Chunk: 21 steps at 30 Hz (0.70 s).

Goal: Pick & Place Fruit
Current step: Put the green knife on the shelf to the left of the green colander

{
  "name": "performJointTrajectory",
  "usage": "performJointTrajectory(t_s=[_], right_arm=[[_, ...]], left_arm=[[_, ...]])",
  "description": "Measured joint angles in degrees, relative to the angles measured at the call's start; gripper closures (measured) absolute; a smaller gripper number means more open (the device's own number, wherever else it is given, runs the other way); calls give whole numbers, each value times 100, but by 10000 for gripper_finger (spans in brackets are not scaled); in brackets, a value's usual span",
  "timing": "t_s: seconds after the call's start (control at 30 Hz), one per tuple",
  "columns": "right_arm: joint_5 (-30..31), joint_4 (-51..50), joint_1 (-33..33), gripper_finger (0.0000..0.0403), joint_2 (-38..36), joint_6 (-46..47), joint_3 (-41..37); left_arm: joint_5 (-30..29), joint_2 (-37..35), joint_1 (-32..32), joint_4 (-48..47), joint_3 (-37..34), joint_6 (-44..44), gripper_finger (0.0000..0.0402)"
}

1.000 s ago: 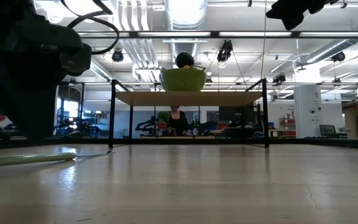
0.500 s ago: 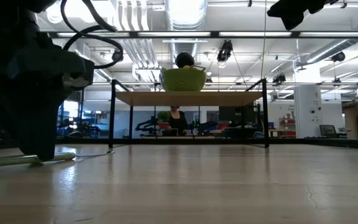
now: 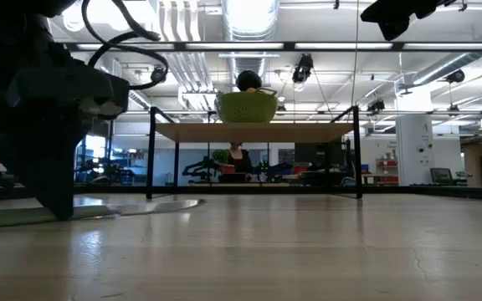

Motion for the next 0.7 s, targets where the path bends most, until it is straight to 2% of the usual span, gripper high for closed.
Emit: performJointTrajectory(t_s=[0.13, 0.53, 0.7], right_arm=[[-2, 2, 0, 367, 0, 12, 0], [-35, 37, 2, 349, 129, 559, -219], [-310, 869, 7, 342, 649, 529, -800]], left_arm=[[-27, -11, 0, 75, -7, 72, 367], [-274, -5, 92, 12, -20, 421, 370], [-274, -5, 103, 26, -22, 470, 371]])
